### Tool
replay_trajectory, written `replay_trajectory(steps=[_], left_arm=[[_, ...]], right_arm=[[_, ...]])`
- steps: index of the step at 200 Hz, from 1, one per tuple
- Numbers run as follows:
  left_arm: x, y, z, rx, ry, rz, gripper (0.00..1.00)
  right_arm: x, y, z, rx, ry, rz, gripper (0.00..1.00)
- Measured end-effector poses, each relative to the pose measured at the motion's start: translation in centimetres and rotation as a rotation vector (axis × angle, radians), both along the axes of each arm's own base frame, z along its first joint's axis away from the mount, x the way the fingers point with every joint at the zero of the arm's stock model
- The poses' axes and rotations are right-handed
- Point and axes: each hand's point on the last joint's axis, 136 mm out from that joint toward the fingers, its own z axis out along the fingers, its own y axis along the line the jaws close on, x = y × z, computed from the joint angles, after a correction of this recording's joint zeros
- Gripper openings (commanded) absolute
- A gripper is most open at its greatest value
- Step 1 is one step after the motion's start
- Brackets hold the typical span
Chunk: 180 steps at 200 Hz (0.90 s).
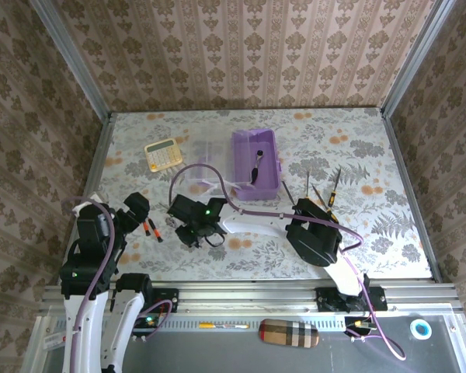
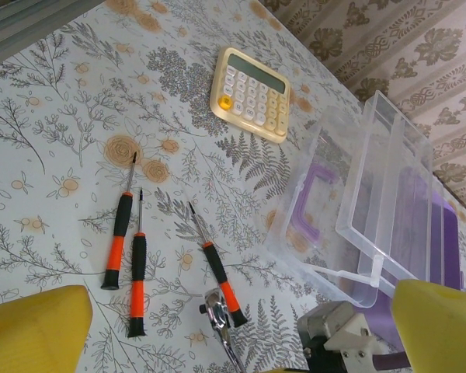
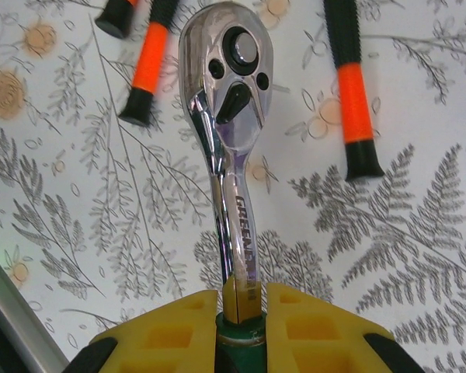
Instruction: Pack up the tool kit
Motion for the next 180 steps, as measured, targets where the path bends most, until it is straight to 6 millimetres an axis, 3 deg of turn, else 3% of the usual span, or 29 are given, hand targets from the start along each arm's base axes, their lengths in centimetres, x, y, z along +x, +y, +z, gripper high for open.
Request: replay_trajectory(steps=[28, 61, 84, 113, 141, 160, 180], left_arm=[[0.0, -0.1, 0.0, -0.002, 0.000, -0.003, 1.00], [0.2, -0.3, 0.3, -0.010, -0.014, -0.014, 1.00], [1.0, -1.6, 1.1, -0.051, -0.068, -0.073, 1.00], [2.7, -4.1, 0.4, -0.127, -0.095, -0.194, 1.00], [4.4, -7.5, -1.6, -0.242, -0.112, -0.329, 1.00], [4.1, -10.4, -2.8, -0.273, -0.099, -0.447, 1.00], [3.4, -13.5, -2.3, -0.279, -0.121, -0.569, 1.00]], right_arm=[[0.4, -1.3, 1.5, 0.018, -0.008, -0.019, 0.16], [1.3, -2.7, 5.5, 0.089, -0.049, -0.053, 0.16], [2.2, -4.1, 8.2, 0.126, -0.096, -0.091, 0.16], [3.6, -6.3, 10.4, 0.158, -0.132, -0.150, 0.16], [6.3, -9.3, 11.8, 0.177, -0.161, -0.238, 0.16], [8.7, -11.9, 12.5, 0.179, -0.180, -0.313, 0.16], [11.4, -15.0, 13.3, 0.179, -0.208, -0.402, 0.16]])
